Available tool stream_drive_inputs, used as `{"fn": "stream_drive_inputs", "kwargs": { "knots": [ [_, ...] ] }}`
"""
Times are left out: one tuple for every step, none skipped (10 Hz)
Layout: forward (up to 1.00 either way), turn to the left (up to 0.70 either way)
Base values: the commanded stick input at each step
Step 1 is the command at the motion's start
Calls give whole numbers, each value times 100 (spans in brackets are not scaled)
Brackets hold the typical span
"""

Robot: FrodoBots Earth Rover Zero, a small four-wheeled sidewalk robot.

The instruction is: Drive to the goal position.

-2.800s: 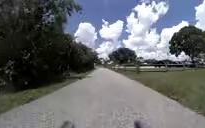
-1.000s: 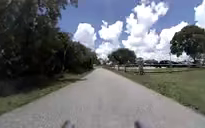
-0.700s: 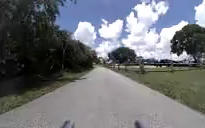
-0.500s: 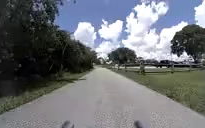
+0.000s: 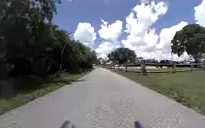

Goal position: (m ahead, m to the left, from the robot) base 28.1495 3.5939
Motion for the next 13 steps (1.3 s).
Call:
{"fn": "stream_drive_inputs", "kwargs": {
  "knots": [
    [50, 0],
    [50, 0],
    [50, 0],
    [50, -4],
    [50, -21],
    [50, -25],
    [50, -25],
    [50, -25],
    [50, -25],
    [50, -9],
    [50, 0],
    [50, 0],
    [50, 0]
  ]
}}
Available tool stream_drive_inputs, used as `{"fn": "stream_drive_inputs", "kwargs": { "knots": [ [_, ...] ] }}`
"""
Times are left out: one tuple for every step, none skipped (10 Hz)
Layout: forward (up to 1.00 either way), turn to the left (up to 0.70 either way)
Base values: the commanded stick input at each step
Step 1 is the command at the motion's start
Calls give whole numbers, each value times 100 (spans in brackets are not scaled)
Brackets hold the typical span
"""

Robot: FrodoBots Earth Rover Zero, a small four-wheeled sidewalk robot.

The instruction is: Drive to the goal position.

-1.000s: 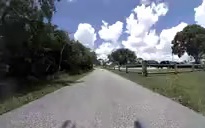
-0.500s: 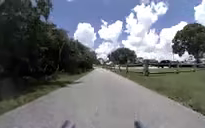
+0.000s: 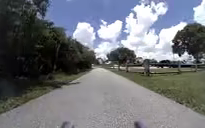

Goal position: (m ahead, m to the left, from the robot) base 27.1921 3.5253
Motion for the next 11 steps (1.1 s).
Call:
{"fn": "stream_drive_inputs", "kwargs": {
  "knots": [
    [50, 0],
    [50, 0],
    [50, 0],
    [50, 0],
    [50, 0],
    [50, 0],
    [50, 0],
    [50, 0],
    [50, 0],
    [50, 0],
    [50, 0]
  ]
}}
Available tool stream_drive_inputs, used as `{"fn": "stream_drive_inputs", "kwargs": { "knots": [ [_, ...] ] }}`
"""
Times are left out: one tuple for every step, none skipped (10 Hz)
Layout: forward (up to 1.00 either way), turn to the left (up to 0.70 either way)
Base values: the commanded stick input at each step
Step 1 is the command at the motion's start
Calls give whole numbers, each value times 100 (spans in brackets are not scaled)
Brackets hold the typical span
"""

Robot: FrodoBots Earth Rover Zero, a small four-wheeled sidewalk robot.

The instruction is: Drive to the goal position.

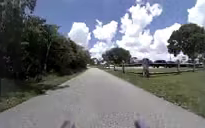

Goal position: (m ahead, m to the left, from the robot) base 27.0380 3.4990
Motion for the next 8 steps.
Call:
{"fn": "stream_drive_inputs", "kwargs": {
  "knots": [
    [50, 0],
    [50, 0],
    [50, 0],
    [50, 0],
    [50, 0],
    [50, 0],
    [50, 0],
    [50, 0]
  ]
}}
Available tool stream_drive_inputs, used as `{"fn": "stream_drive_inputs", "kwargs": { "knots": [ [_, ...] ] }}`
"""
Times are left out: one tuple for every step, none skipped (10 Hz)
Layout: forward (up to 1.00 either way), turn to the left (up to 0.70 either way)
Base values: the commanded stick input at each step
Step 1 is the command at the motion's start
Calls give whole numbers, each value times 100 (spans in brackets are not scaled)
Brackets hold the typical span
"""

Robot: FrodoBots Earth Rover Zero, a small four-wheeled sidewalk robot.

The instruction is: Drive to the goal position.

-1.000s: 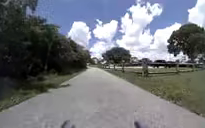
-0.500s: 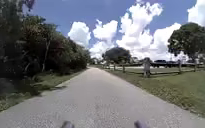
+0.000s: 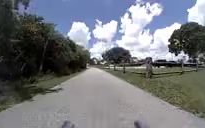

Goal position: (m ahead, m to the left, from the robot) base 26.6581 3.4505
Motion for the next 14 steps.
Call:
{"fn": "stream_drive_inputs", "kwargs": {
  "knots": [
    [50, 0],
    [50, 0],
    [50, 0],
    [50, 0],
    [50, 0],
    [50, 0],
    [50, 0],
    [50, 0],
    [50, 0],
    [50, 0],
    [50, 0],
    [50, 0],
    [50, 0],
    [50, 0]
  ]
}}
